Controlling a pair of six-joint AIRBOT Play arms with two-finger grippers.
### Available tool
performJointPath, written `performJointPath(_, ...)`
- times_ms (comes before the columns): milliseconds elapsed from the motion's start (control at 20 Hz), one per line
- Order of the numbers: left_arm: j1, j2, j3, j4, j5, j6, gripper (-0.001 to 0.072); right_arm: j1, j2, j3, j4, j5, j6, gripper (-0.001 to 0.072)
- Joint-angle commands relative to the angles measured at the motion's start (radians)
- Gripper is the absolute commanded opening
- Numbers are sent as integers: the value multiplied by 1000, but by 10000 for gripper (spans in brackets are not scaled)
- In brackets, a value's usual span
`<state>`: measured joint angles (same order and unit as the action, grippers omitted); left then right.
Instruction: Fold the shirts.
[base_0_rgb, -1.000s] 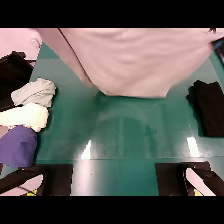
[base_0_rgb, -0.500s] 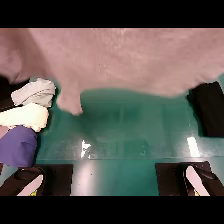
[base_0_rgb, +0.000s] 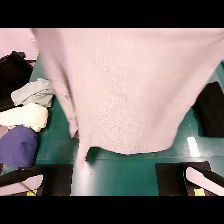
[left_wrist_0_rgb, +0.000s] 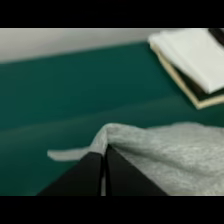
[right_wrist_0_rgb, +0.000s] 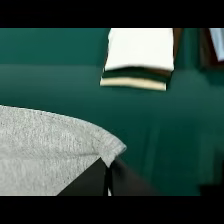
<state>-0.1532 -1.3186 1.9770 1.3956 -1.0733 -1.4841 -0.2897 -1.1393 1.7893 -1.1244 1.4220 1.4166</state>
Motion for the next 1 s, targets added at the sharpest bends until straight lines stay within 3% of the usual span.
performJointPath(0,0,-258,-14,-16,-72,-9,20,78,-164,-170,-143,-6,32,12)
performJointPath(200,3,-423,-14,-23,-88,-11,33,121,-325,-233,-140,-97,34,14)
performJointPath(250,7,-426,-14,-23,-93,-12,295,125,-362,-212,-130,-98,33,73)
performJointPath(300,17,-422,-11,-26,-103,-11,526,124,-394,-182,-113,-90,34,301)
performJointPath(350,35,-422,10,-27,-144,-9,529,124,-416,-153,-91,-72,34,348)
performJointPath(550,146,-401,16,-164,-406,2,529,124,-378,-170,-71,-18,-5,344)
performJointPath(650,174,-344,-102,-200,-450,21,529,124,-301,-265,-72,-36,-16,344)
performJointPath(950,172,69,-792,-172,-132,-16,529,124,-65,-537,-72,-167,-30,342)
